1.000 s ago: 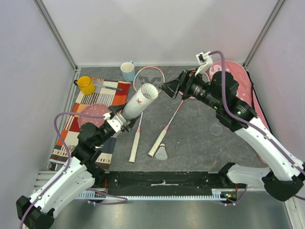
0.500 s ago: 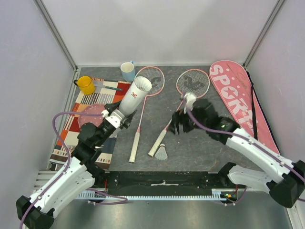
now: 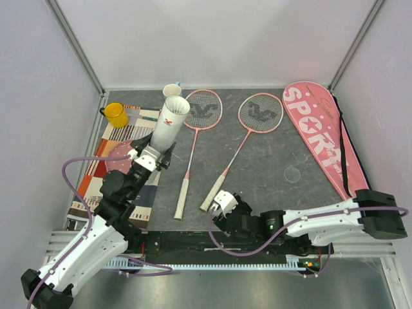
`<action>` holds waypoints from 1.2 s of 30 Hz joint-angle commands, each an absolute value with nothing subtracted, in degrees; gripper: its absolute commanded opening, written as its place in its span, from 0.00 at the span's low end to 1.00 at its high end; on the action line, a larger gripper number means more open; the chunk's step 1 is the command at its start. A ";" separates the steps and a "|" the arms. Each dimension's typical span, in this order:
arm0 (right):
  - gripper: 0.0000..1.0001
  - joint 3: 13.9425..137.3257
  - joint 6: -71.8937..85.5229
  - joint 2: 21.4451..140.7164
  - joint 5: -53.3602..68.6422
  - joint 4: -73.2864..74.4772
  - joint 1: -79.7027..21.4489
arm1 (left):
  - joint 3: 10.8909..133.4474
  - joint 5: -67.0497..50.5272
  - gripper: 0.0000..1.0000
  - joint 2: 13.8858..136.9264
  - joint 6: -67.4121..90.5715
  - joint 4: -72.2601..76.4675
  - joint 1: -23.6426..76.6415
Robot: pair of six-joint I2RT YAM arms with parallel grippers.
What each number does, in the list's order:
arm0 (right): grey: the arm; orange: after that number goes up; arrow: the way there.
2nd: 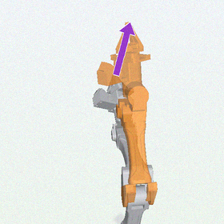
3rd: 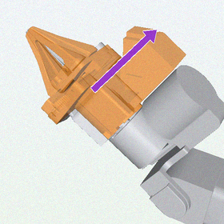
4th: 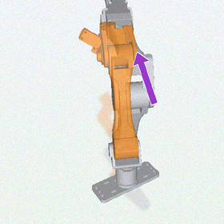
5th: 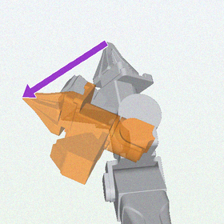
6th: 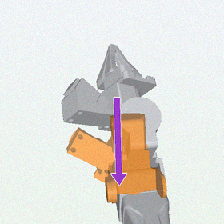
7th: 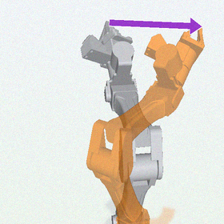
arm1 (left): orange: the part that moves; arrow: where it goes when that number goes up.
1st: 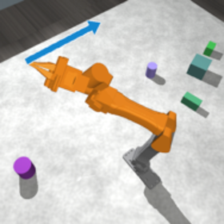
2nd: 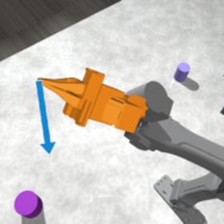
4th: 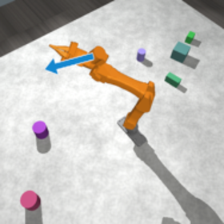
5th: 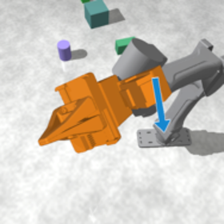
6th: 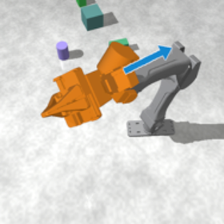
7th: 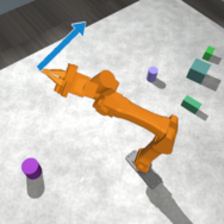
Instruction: Pack up the badminton gear
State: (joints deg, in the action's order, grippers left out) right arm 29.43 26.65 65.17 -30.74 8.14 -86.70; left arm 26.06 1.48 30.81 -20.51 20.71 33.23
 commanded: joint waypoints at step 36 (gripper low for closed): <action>0.00 47.09 18.99 50.80 -9.63 19.21 -46.03 | 28.74 -17.48 0.37 34.80 -20.22 20.57 33.31</action>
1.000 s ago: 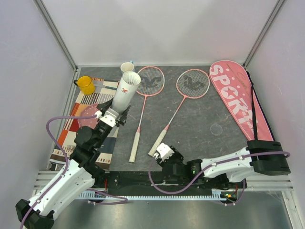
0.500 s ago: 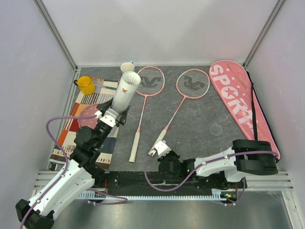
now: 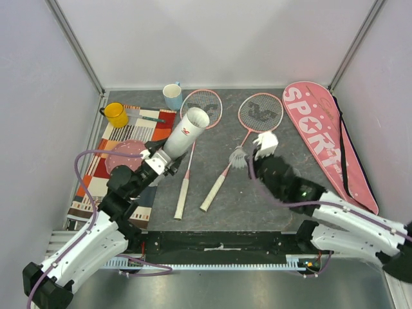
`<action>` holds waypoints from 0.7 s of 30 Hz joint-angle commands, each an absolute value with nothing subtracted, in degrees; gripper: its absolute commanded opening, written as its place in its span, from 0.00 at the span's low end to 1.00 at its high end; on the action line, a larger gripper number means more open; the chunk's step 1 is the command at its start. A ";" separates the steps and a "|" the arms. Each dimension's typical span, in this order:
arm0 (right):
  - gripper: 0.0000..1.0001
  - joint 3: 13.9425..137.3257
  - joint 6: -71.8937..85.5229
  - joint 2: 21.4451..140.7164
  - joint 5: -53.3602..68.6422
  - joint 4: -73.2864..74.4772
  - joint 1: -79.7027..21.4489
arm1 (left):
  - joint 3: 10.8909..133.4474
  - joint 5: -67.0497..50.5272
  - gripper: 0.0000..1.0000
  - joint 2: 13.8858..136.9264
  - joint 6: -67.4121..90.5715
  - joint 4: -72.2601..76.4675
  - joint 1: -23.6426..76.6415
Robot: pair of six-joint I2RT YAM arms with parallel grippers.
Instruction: Pack up the badminton gear
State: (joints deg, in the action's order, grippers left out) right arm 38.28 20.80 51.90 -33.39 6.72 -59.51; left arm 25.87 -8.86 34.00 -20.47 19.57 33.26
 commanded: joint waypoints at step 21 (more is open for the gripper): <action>0.00 86.39 36.75 64.16 58.62 24.25 -13.78 | 29.36 -28.83 0.37 36.83 -21.18 17.75 33.40</action>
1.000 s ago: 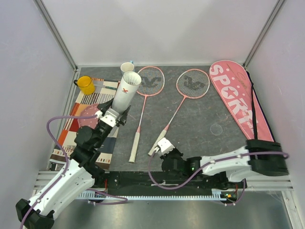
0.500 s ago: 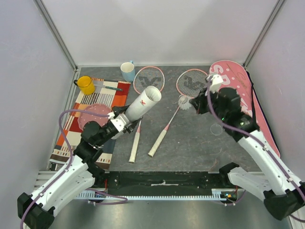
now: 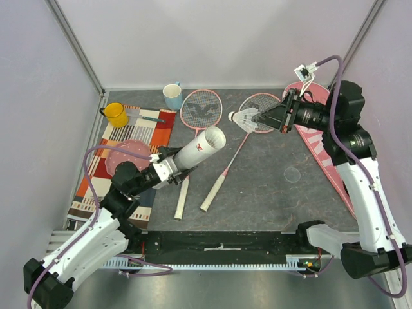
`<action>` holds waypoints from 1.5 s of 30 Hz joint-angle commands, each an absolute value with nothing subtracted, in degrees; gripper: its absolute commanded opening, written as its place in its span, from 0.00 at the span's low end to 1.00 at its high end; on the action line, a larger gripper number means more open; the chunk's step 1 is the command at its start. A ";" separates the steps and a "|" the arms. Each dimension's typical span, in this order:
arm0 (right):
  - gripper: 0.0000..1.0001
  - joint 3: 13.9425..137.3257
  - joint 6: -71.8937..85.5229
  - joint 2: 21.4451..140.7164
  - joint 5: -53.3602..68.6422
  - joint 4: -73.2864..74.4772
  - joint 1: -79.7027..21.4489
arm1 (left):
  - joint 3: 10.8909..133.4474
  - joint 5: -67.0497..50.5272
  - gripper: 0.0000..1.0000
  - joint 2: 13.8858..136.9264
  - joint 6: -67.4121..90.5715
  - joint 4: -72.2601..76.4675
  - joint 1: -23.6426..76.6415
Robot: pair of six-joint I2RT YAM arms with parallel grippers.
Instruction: Pack up the badminton gear
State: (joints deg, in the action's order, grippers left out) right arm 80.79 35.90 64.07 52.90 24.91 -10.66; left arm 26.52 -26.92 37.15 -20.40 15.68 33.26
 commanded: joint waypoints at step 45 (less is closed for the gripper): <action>0.78 106.02 20.56 74.99 16.11 49.67 -37.79 | 30.23 -27.26 0.35 37.97 -20.48 17.14 33.49</action>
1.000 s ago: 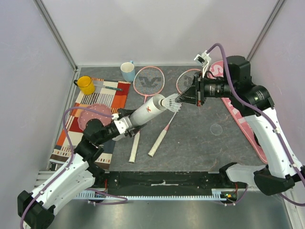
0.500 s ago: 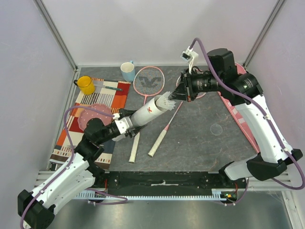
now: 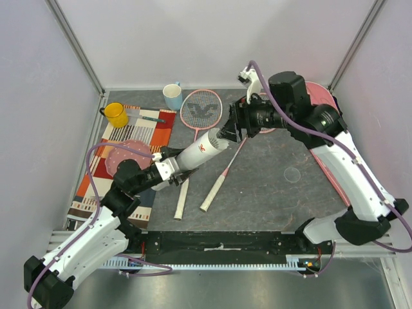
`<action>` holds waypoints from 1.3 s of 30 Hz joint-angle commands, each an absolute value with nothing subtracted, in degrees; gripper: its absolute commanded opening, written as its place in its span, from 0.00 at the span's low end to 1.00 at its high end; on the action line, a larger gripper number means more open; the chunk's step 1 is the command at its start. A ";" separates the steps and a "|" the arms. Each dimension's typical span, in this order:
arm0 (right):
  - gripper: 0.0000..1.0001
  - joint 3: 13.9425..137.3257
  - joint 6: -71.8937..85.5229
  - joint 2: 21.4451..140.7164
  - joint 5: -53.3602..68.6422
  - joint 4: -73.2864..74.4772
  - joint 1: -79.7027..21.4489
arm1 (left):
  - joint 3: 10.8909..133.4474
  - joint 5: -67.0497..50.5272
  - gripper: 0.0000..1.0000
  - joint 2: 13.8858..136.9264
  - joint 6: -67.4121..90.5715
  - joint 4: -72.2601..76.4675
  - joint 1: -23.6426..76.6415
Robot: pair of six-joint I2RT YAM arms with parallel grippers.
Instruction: Pack up the badminton gear
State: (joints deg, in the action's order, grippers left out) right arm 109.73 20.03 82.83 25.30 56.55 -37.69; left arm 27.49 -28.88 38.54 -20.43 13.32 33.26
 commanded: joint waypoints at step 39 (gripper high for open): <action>0.00 100.72 19.86 73.30 19.94 41.14 -42.36 | 31.20 -23.03 0.34 38.76 -20.13 16.52 33.49</action>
State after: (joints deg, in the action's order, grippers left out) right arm 99.35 20.88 73.80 20.95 40.80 -42.28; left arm 28.36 -22.61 39.44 -20.18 13.28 33.26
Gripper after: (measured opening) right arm 0.007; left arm 0.724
